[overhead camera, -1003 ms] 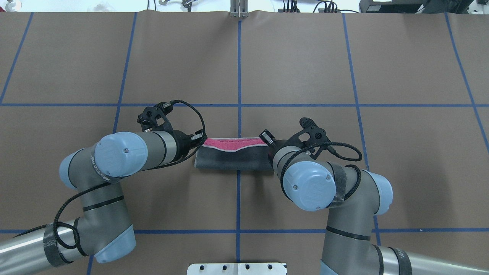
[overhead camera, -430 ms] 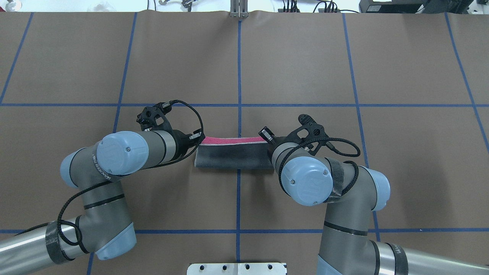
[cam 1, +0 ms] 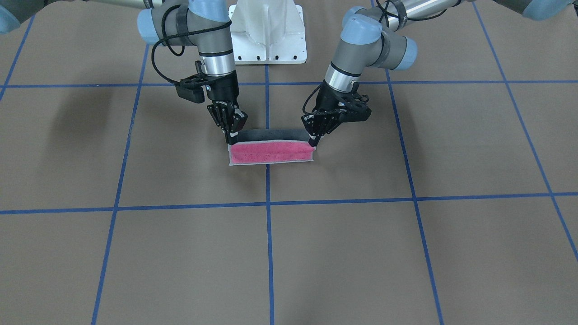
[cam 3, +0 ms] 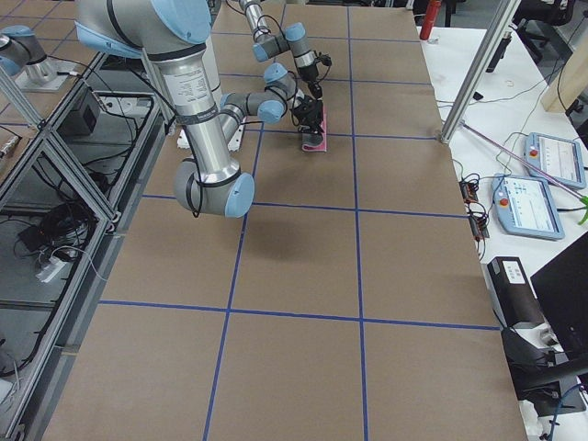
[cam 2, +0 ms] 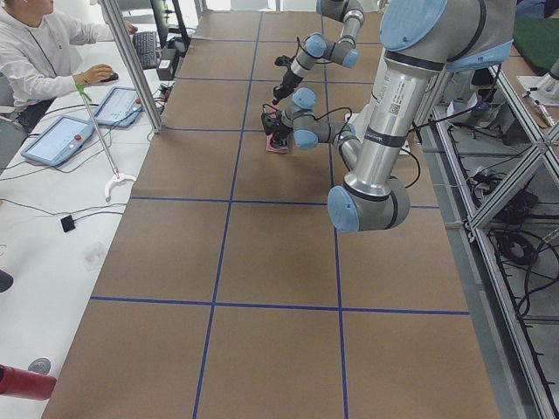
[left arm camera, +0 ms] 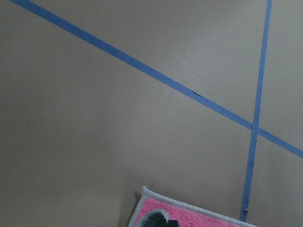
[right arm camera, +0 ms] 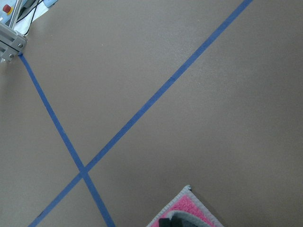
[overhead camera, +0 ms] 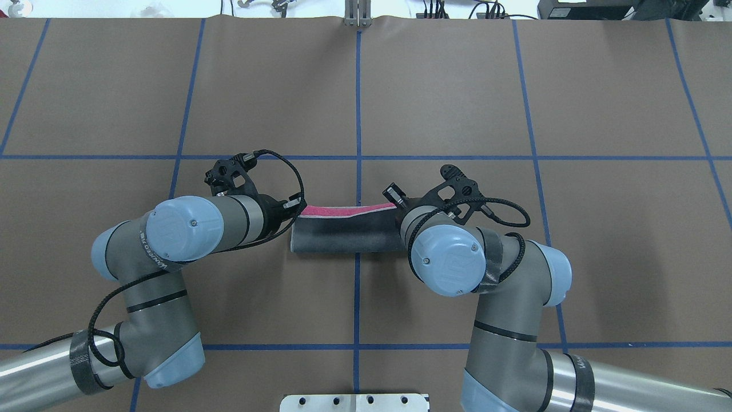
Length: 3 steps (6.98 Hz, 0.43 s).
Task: Fold towel twice with both arms
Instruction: 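Lay the near edge onto the far edge and open both grippers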
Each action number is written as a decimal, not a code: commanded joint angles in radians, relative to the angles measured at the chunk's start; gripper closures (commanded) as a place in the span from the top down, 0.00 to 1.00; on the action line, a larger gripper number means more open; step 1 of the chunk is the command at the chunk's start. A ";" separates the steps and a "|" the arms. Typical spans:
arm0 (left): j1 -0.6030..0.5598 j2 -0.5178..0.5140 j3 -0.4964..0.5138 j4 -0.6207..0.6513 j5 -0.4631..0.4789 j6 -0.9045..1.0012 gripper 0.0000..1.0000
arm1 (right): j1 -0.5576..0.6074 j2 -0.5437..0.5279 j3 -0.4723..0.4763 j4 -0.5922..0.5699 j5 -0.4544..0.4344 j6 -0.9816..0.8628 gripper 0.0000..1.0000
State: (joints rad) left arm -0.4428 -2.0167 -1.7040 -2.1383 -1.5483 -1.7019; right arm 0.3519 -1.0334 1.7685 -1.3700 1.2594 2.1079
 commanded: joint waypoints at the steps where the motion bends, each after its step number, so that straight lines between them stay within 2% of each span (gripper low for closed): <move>1: -0.001 -0.005 0.007 -0.002 0.002 0.001 0.75 | 0.028 0.029 -0.034 0.003 0.037 -0.049 0.75; 2: -0.007 -0.011 0.007 -0.006 0.000 -0.001 0.81 | 0.045 0.029 -0.031 0.003 0.061 -0.060 0.89; 3: -0.023 -0.016 0.007 -0.009 -0.001 0.001 0.81 | 0.061 0.029 -0.027 0.018 0.095 -0.086 0.99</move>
State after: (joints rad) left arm -0.4520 -2.0270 -1.6971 -2.1438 -1.5478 -1.7019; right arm 0.3943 -1.0058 1.7390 -1.3631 1.3195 2.0494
